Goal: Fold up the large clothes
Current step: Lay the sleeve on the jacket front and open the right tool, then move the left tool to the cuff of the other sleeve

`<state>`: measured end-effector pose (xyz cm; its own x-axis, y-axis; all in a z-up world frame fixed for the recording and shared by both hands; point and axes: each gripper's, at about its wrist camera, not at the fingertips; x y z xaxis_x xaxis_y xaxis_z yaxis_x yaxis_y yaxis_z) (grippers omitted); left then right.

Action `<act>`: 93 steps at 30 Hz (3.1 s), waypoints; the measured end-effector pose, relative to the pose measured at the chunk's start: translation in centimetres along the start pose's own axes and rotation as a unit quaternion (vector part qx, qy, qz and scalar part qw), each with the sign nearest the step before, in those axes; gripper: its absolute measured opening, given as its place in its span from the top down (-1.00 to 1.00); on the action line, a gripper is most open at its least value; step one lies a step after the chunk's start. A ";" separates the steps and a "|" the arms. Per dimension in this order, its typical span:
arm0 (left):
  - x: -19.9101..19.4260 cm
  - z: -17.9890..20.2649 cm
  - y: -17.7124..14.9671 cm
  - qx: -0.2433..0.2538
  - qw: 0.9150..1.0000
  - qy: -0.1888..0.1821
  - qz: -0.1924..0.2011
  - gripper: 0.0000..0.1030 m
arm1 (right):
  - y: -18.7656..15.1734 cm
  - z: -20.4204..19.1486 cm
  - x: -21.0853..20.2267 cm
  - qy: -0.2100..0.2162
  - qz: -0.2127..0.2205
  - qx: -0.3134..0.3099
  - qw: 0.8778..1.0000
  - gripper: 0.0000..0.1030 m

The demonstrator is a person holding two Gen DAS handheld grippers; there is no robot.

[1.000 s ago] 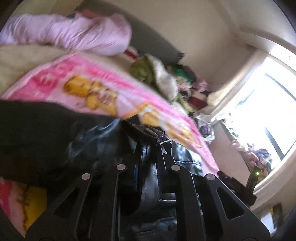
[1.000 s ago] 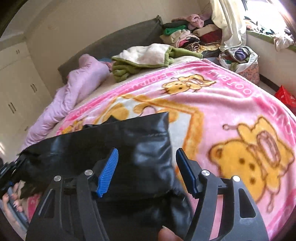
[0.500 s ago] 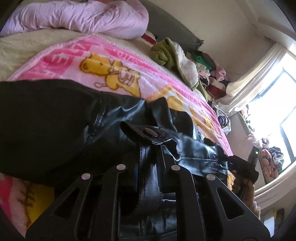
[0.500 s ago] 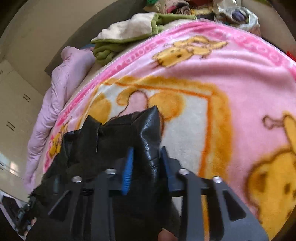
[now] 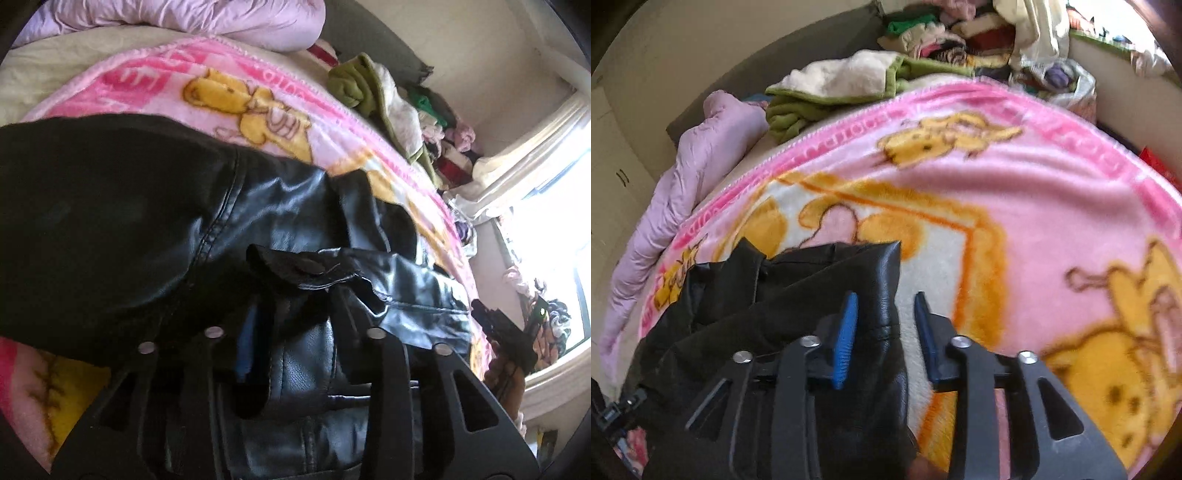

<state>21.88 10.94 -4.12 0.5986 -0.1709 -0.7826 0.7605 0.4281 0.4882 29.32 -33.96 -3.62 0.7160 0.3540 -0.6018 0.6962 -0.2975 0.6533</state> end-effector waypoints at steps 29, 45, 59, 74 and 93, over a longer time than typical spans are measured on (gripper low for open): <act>2.6 3.9 -2.5 0.091 0.994 0.060 -0.024 -0.25 | -9.0 -8.6 -2.6 0.046 -0.075 -0.125 0.988 -0.07; 1.2 4.6 -2.6 0.096 0.994 0.058 -0.014 -0.41 | -10.8 -6.5 -2.9 0.051 -0.070 -0.093 0.992 -0.31; -0.5 6.5 -4.8 0.129 0.989 0.074 0.006 -0.81 | -12.2 -7.7 -5.7 0.056 -0.037 -0.102 0.992 -0.85; -3.3 6.0 -4.8 0.123 0.991 0.050 0.026 -0.82 | -13.0 -10.8 -7.3 0.081 -0.027 -0.120 0.989 -0.90; -9.8 -0.2 -2.7 0.036 0.994 0.053 0.086 -0.82 | -12.1 -21.0 -7.0 0.129 -0.026 -0.192 0.973 -0.91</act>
<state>13.91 11.67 2.20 0.6946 -0.0046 -0.7194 0.6672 0.3781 0.6418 14.78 -14.22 2.27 0.6083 0.5855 -0.5358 0.6253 0.0623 0.7779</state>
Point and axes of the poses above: each gripper's, at about its wrist camera, not at the fingertips, and x roughly the way its jaws point, z to its right, y to its top, and after that the axes turned 14 degrees about y, right-handed
